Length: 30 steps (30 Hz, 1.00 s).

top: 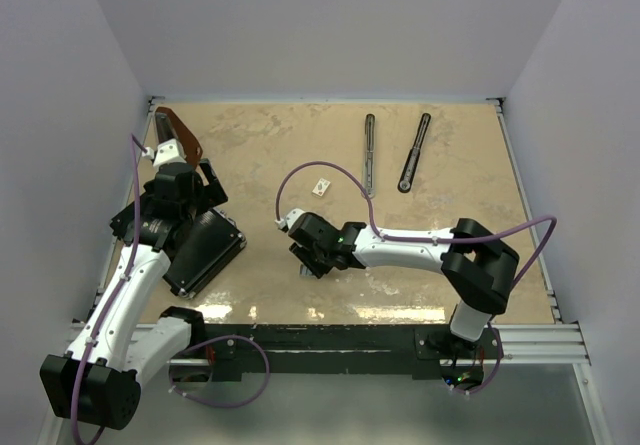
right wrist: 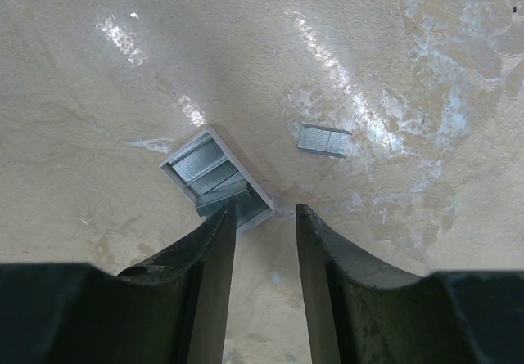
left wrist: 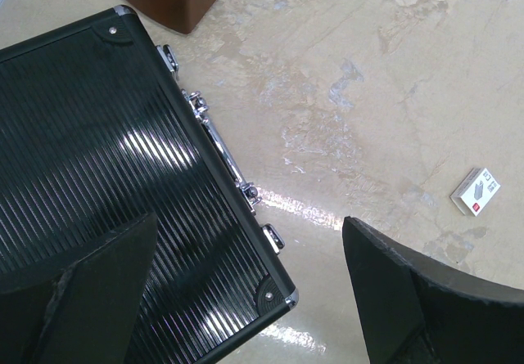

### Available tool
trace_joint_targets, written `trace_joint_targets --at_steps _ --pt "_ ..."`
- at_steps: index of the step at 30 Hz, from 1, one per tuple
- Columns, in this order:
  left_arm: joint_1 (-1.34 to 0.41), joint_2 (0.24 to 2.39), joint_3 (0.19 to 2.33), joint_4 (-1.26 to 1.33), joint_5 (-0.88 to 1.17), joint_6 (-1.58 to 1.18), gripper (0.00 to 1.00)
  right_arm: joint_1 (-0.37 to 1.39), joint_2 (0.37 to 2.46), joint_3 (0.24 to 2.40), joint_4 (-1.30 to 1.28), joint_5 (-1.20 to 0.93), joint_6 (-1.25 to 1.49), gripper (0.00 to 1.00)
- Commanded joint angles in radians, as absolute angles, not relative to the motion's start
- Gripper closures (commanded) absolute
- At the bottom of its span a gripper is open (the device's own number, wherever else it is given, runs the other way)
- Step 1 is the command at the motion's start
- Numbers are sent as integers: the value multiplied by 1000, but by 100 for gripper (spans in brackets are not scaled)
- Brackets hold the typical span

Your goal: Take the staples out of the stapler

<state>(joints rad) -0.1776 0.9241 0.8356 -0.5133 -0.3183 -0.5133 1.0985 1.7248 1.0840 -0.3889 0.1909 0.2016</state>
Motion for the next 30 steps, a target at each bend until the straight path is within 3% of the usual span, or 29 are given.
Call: trace_joint_targets --at_steps 1,30 --pt "-172 925 836 -471 -318 -512 0 1092 1690 1098 -368 198 219 60" --pt "-172 928 835 -471 -316 -512 0 1077 1710 1065 -339 176 232 61"
